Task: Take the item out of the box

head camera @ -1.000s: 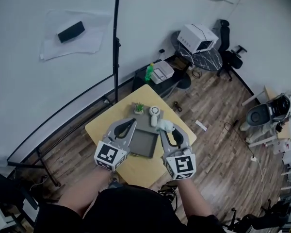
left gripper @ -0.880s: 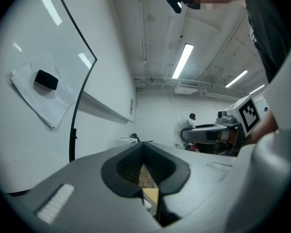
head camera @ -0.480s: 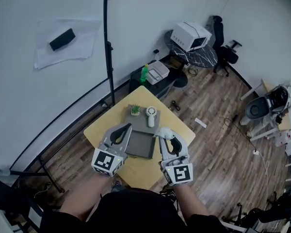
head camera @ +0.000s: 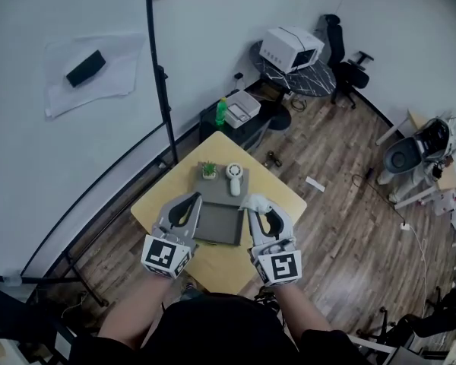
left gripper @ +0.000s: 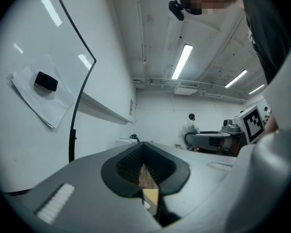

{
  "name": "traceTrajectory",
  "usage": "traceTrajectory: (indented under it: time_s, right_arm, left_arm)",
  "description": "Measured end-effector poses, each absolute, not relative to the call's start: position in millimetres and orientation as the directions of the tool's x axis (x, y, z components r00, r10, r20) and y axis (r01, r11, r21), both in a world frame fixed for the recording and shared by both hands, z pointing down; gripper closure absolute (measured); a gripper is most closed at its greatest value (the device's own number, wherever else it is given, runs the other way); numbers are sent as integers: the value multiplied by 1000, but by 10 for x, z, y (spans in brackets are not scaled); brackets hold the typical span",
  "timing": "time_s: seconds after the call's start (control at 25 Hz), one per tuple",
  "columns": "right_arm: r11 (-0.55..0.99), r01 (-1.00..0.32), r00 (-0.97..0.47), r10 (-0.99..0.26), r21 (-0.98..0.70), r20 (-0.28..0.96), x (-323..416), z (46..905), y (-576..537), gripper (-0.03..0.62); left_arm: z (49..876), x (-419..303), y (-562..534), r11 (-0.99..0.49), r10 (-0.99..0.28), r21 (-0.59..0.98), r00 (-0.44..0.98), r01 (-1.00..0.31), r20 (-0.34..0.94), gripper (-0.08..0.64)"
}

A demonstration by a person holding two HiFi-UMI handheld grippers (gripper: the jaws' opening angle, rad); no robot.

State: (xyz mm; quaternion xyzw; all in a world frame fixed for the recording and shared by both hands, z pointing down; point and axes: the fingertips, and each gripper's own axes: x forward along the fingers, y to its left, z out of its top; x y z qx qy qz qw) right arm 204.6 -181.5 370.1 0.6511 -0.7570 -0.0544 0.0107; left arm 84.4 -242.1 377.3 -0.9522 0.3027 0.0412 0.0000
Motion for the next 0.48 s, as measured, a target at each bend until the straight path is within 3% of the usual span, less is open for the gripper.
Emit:
traceTrajectory:
  time_s: [0.48]
  right_arm:
    - [148,-981,-157,-986,125,-63,2045,3637,-1817,491]
  left_arm:
    - [3754,888,-2446,-816,-577,19,813,-577,-80,560]
